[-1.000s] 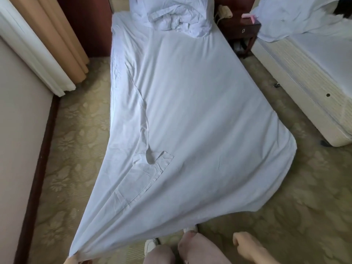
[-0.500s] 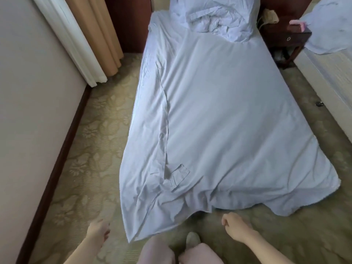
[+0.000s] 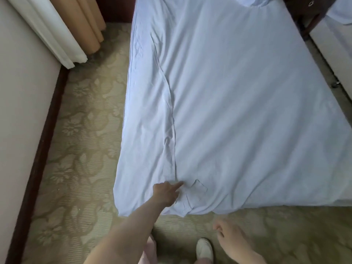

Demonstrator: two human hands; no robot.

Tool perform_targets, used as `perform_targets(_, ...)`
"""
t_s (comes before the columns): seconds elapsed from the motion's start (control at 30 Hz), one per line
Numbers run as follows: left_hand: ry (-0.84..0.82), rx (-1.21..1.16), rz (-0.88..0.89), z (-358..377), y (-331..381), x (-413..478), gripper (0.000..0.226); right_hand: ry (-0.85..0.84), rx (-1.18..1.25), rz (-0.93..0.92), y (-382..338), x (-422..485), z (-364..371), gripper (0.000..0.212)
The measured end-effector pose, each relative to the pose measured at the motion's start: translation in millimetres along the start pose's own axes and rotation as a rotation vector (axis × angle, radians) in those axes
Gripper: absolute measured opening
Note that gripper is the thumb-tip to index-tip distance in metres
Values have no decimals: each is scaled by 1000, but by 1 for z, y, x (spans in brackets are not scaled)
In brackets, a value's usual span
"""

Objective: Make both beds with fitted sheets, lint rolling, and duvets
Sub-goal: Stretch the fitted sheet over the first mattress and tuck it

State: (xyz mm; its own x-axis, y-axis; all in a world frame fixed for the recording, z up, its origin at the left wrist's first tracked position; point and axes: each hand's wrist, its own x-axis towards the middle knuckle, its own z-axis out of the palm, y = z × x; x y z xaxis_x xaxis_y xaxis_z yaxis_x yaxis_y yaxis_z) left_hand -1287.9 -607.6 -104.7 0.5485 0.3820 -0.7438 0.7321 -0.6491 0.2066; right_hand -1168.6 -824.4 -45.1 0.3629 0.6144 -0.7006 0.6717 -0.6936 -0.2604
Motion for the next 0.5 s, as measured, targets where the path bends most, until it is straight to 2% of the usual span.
perform_targets(0.1,-10,119,10,-8,-8,21,40,-31,81,40,-19,6,20,26)
perform_targets(0.23,81,49,-30,-28,-45,-7,35,-69,117,80,-51,4,36,29)
perform_targets(0.37,91,-9,-267,-35,-141,-63,28,-155,137,93,-97,11,27,42)
perform_targets(0.5,117,63,-517,-40,-243,-137,31,-120,105,69,-146,14,0,25)
